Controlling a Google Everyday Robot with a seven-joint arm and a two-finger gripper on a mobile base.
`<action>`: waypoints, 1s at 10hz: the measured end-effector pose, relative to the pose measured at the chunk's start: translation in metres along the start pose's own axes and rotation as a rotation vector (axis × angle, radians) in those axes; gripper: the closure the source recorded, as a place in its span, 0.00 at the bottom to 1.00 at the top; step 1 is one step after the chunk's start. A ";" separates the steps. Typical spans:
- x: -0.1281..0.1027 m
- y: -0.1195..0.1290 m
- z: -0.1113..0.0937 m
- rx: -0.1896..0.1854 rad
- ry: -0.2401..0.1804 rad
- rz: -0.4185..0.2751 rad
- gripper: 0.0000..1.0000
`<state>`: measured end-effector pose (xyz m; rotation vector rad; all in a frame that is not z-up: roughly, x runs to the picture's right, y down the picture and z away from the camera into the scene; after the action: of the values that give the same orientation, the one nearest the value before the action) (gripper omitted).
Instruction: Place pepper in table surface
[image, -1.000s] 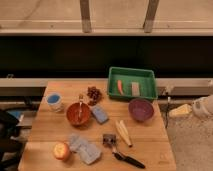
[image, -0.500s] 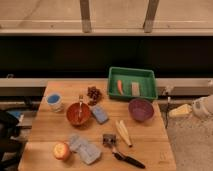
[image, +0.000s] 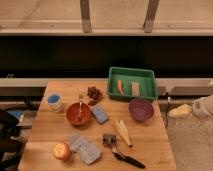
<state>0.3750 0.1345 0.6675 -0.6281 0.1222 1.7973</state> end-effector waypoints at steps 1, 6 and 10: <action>0.002 0.006 -0.002 -0.003 -0.006 -0.019 0.31; -0.005 0.028 0.013 -0.001 -0.040 -0.097 0.31; -0.023 0.080 0.057 -0.019 -0.042 -0.216 0.31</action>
<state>0.2859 0.1109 0.7080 -0.5936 0.0085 1.6031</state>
